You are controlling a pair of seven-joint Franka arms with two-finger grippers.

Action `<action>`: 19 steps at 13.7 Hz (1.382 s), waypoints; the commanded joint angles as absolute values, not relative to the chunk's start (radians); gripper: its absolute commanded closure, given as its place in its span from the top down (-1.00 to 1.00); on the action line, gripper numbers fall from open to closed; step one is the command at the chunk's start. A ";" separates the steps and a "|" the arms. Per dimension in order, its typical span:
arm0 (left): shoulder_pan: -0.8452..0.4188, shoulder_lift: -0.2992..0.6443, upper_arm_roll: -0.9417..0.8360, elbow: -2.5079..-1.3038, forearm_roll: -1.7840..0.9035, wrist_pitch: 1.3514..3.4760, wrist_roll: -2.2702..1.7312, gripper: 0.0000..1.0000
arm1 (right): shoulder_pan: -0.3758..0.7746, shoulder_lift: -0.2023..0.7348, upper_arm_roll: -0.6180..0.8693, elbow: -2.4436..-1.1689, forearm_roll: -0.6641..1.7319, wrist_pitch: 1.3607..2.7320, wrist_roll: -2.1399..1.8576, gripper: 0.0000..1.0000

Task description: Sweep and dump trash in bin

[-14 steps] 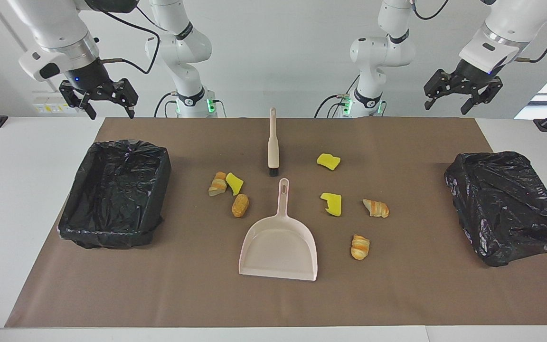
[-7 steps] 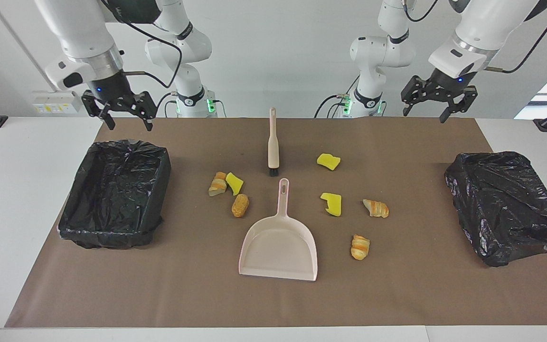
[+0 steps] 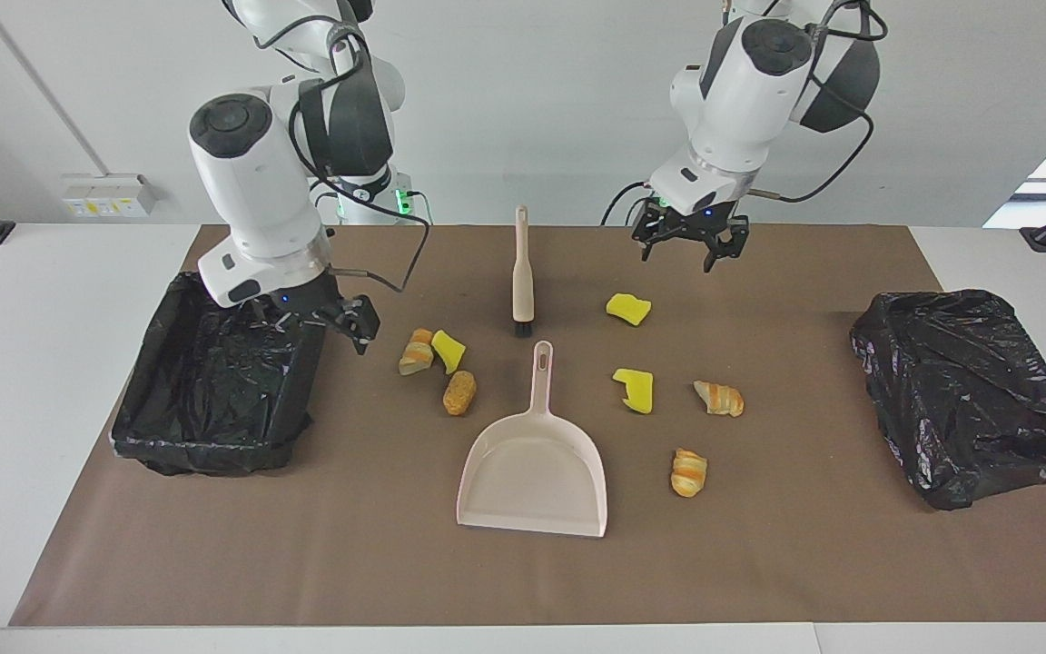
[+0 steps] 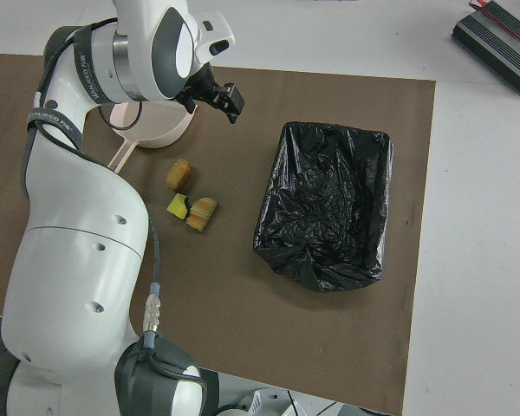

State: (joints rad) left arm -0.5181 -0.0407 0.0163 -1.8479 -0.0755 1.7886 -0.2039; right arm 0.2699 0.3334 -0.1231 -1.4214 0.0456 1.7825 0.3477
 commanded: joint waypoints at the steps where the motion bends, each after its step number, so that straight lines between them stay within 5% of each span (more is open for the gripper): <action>1: -0.638 -0.115 0.031 -2.026 -0.086 1.928 -0.302 1.00 | 0.265 0.419 -0.112 -1.361 0.133 1.824 0.402 1.00; 5: -0.806 -0.098 0.031 -2.161 -0.086 2.080 -0.449 1.00 | 0.273 0.462 -0.106 -1.355 0.168 1.870 0.446 1.00; 8: -0.928 -0.092 0.031 -2.265 -0.086 2.221 -0.553 1.00 | 0.400 0.500 -0.109 -1.355 0.181 1.862 0.587 1.00; 13: -1.015 -0.064 0.029 -2.302 -0.086 2.269 -0.603 0.98 | 0.466 0.574 -0.055 -1.333 0.230 1.871 0.679 1.00; 19: -1.051 -0.034 0.025 -2.304 -0.086 2.293 -0.601 0.50 | 0.471 0.591 -0.015 -1.338 0.273 1.914 0.673 1.00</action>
